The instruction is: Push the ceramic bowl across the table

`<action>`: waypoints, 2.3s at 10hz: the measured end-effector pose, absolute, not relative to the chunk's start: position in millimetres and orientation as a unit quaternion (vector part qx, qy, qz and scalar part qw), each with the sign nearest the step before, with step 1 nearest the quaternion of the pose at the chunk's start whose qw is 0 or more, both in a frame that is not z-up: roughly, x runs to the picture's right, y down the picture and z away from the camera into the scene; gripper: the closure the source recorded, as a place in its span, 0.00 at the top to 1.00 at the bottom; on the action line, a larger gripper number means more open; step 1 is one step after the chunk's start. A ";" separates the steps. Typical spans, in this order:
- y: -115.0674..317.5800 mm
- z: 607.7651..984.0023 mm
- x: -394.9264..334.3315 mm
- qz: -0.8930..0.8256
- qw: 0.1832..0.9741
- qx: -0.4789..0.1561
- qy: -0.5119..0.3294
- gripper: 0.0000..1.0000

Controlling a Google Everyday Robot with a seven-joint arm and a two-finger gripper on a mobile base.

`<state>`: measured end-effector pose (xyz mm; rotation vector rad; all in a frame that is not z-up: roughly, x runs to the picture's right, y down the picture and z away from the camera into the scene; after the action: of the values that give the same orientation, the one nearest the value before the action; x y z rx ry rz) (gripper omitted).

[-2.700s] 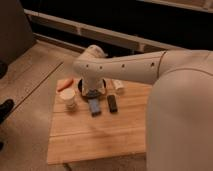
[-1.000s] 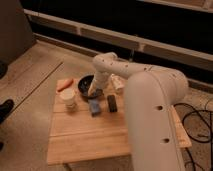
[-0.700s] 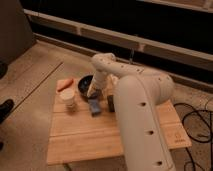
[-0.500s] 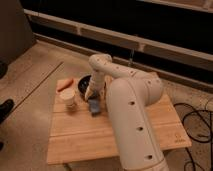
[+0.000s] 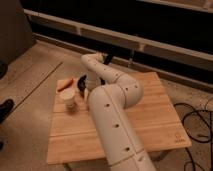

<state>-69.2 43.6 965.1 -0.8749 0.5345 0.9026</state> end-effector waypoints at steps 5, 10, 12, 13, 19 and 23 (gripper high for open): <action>-72.8 1006.8 -76.9 0.515 0.823 -0.222 0.088 0.65; -74.7 971.5 -39.4 0.608 0.784 -0.124 -0.015 0.65; -48.5 941.9 -22.2 0.620 0.778 -0.101 0.002 0.65; -39.1 930.6 -18.7 0.619 0.779 -0.094 0.011 0.65; 19.0 915.4 -36.3 0.588 0.798 -0.106 0.079 0.65; 8.8 970.0 -60.0 0.551 0.819 -0.137 0.078 0.65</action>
<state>-60.0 8.8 970.0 -0.2917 0.1665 1.1738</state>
